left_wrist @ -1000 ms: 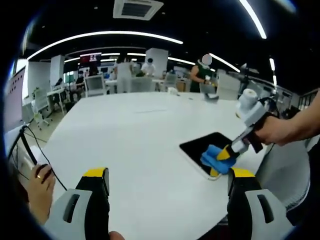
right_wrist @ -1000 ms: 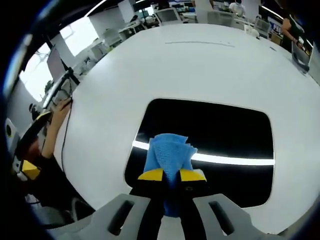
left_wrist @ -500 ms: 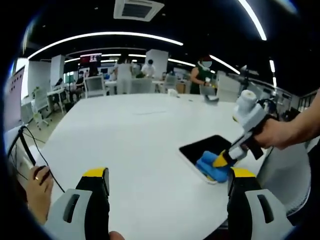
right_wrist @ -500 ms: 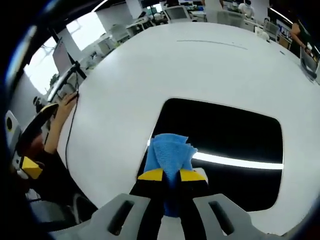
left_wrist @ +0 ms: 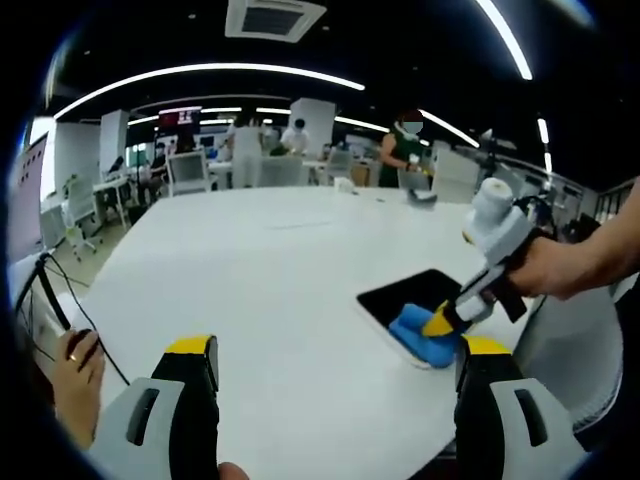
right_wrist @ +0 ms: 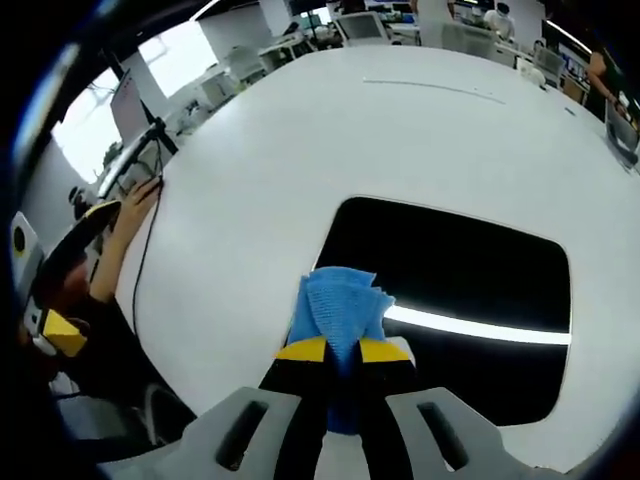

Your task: Wipe the mirror surface with the cleaning cloth until all visible marks leave the cleaned area.

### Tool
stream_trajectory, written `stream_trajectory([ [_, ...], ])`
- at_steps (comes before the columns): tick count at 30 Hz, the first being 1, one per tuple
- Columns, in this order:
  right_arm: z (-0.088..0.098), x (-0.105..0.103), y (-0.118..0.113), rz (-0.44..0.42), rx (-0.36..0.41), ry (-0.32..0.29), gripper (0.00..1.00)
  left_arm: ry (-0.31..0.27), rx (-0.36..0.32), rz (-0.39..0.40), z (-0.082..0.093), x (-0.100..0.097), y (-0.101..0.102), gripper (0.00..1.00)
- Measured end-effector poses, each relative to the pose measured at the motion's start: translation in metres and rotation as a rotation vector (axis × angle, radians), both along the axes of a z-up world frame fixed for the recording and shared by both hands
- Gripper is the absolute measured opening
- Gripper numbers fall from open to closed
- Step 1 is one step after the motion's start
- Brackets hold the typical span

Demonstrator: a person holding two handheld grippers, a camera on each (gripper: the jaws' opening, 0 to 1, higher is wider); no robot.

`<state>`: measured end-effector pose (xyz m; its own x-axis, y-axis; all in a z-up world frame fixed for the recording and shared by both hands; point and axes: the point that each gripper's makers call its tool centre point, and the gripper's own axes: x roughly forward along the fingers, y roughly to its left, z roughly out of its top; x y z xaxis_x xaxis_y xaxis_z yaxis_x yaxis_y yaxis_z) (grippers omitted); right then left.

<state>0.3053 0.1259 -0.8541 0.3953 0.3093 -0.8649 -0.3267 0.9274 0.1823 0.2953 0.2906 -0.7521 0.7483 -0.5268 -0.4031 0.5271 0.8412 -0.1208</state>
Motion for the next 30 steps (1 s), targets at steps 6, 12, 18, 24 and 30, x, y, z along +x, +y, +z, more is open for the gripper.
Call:
stream_trajectory([
  [6,0.000,0.001,-0.001,0.001,-0.002,0.000,0.05,0.003,-0.002,0.003,0.000,-0.001,0.001,0.99],
  [12,0.000,0.002,-0.001,-0.002,0.002,-0.001,0.04,0.009,0.000,0.008,-0.002,-0.001,0.006,0.99],
  [18,0.001,0.007,-0.002,-0.002,0.000,-0.012,0.04,0.013,0.006,0.008,-0.004,-0.001,0.009,0.99],
  [24,0.000,0.013,-0.003,0.003,-0.005,-0.015,0.04,0.013,0.001,0.012,-0.003,-0.002,0.009,0.99],
  [30,0.000,0.020,-0.002,0.003,-0.005,-0.017,0.04,0.017,0.000,0.015,-0.003,-0.002,0.009,0.99],
])
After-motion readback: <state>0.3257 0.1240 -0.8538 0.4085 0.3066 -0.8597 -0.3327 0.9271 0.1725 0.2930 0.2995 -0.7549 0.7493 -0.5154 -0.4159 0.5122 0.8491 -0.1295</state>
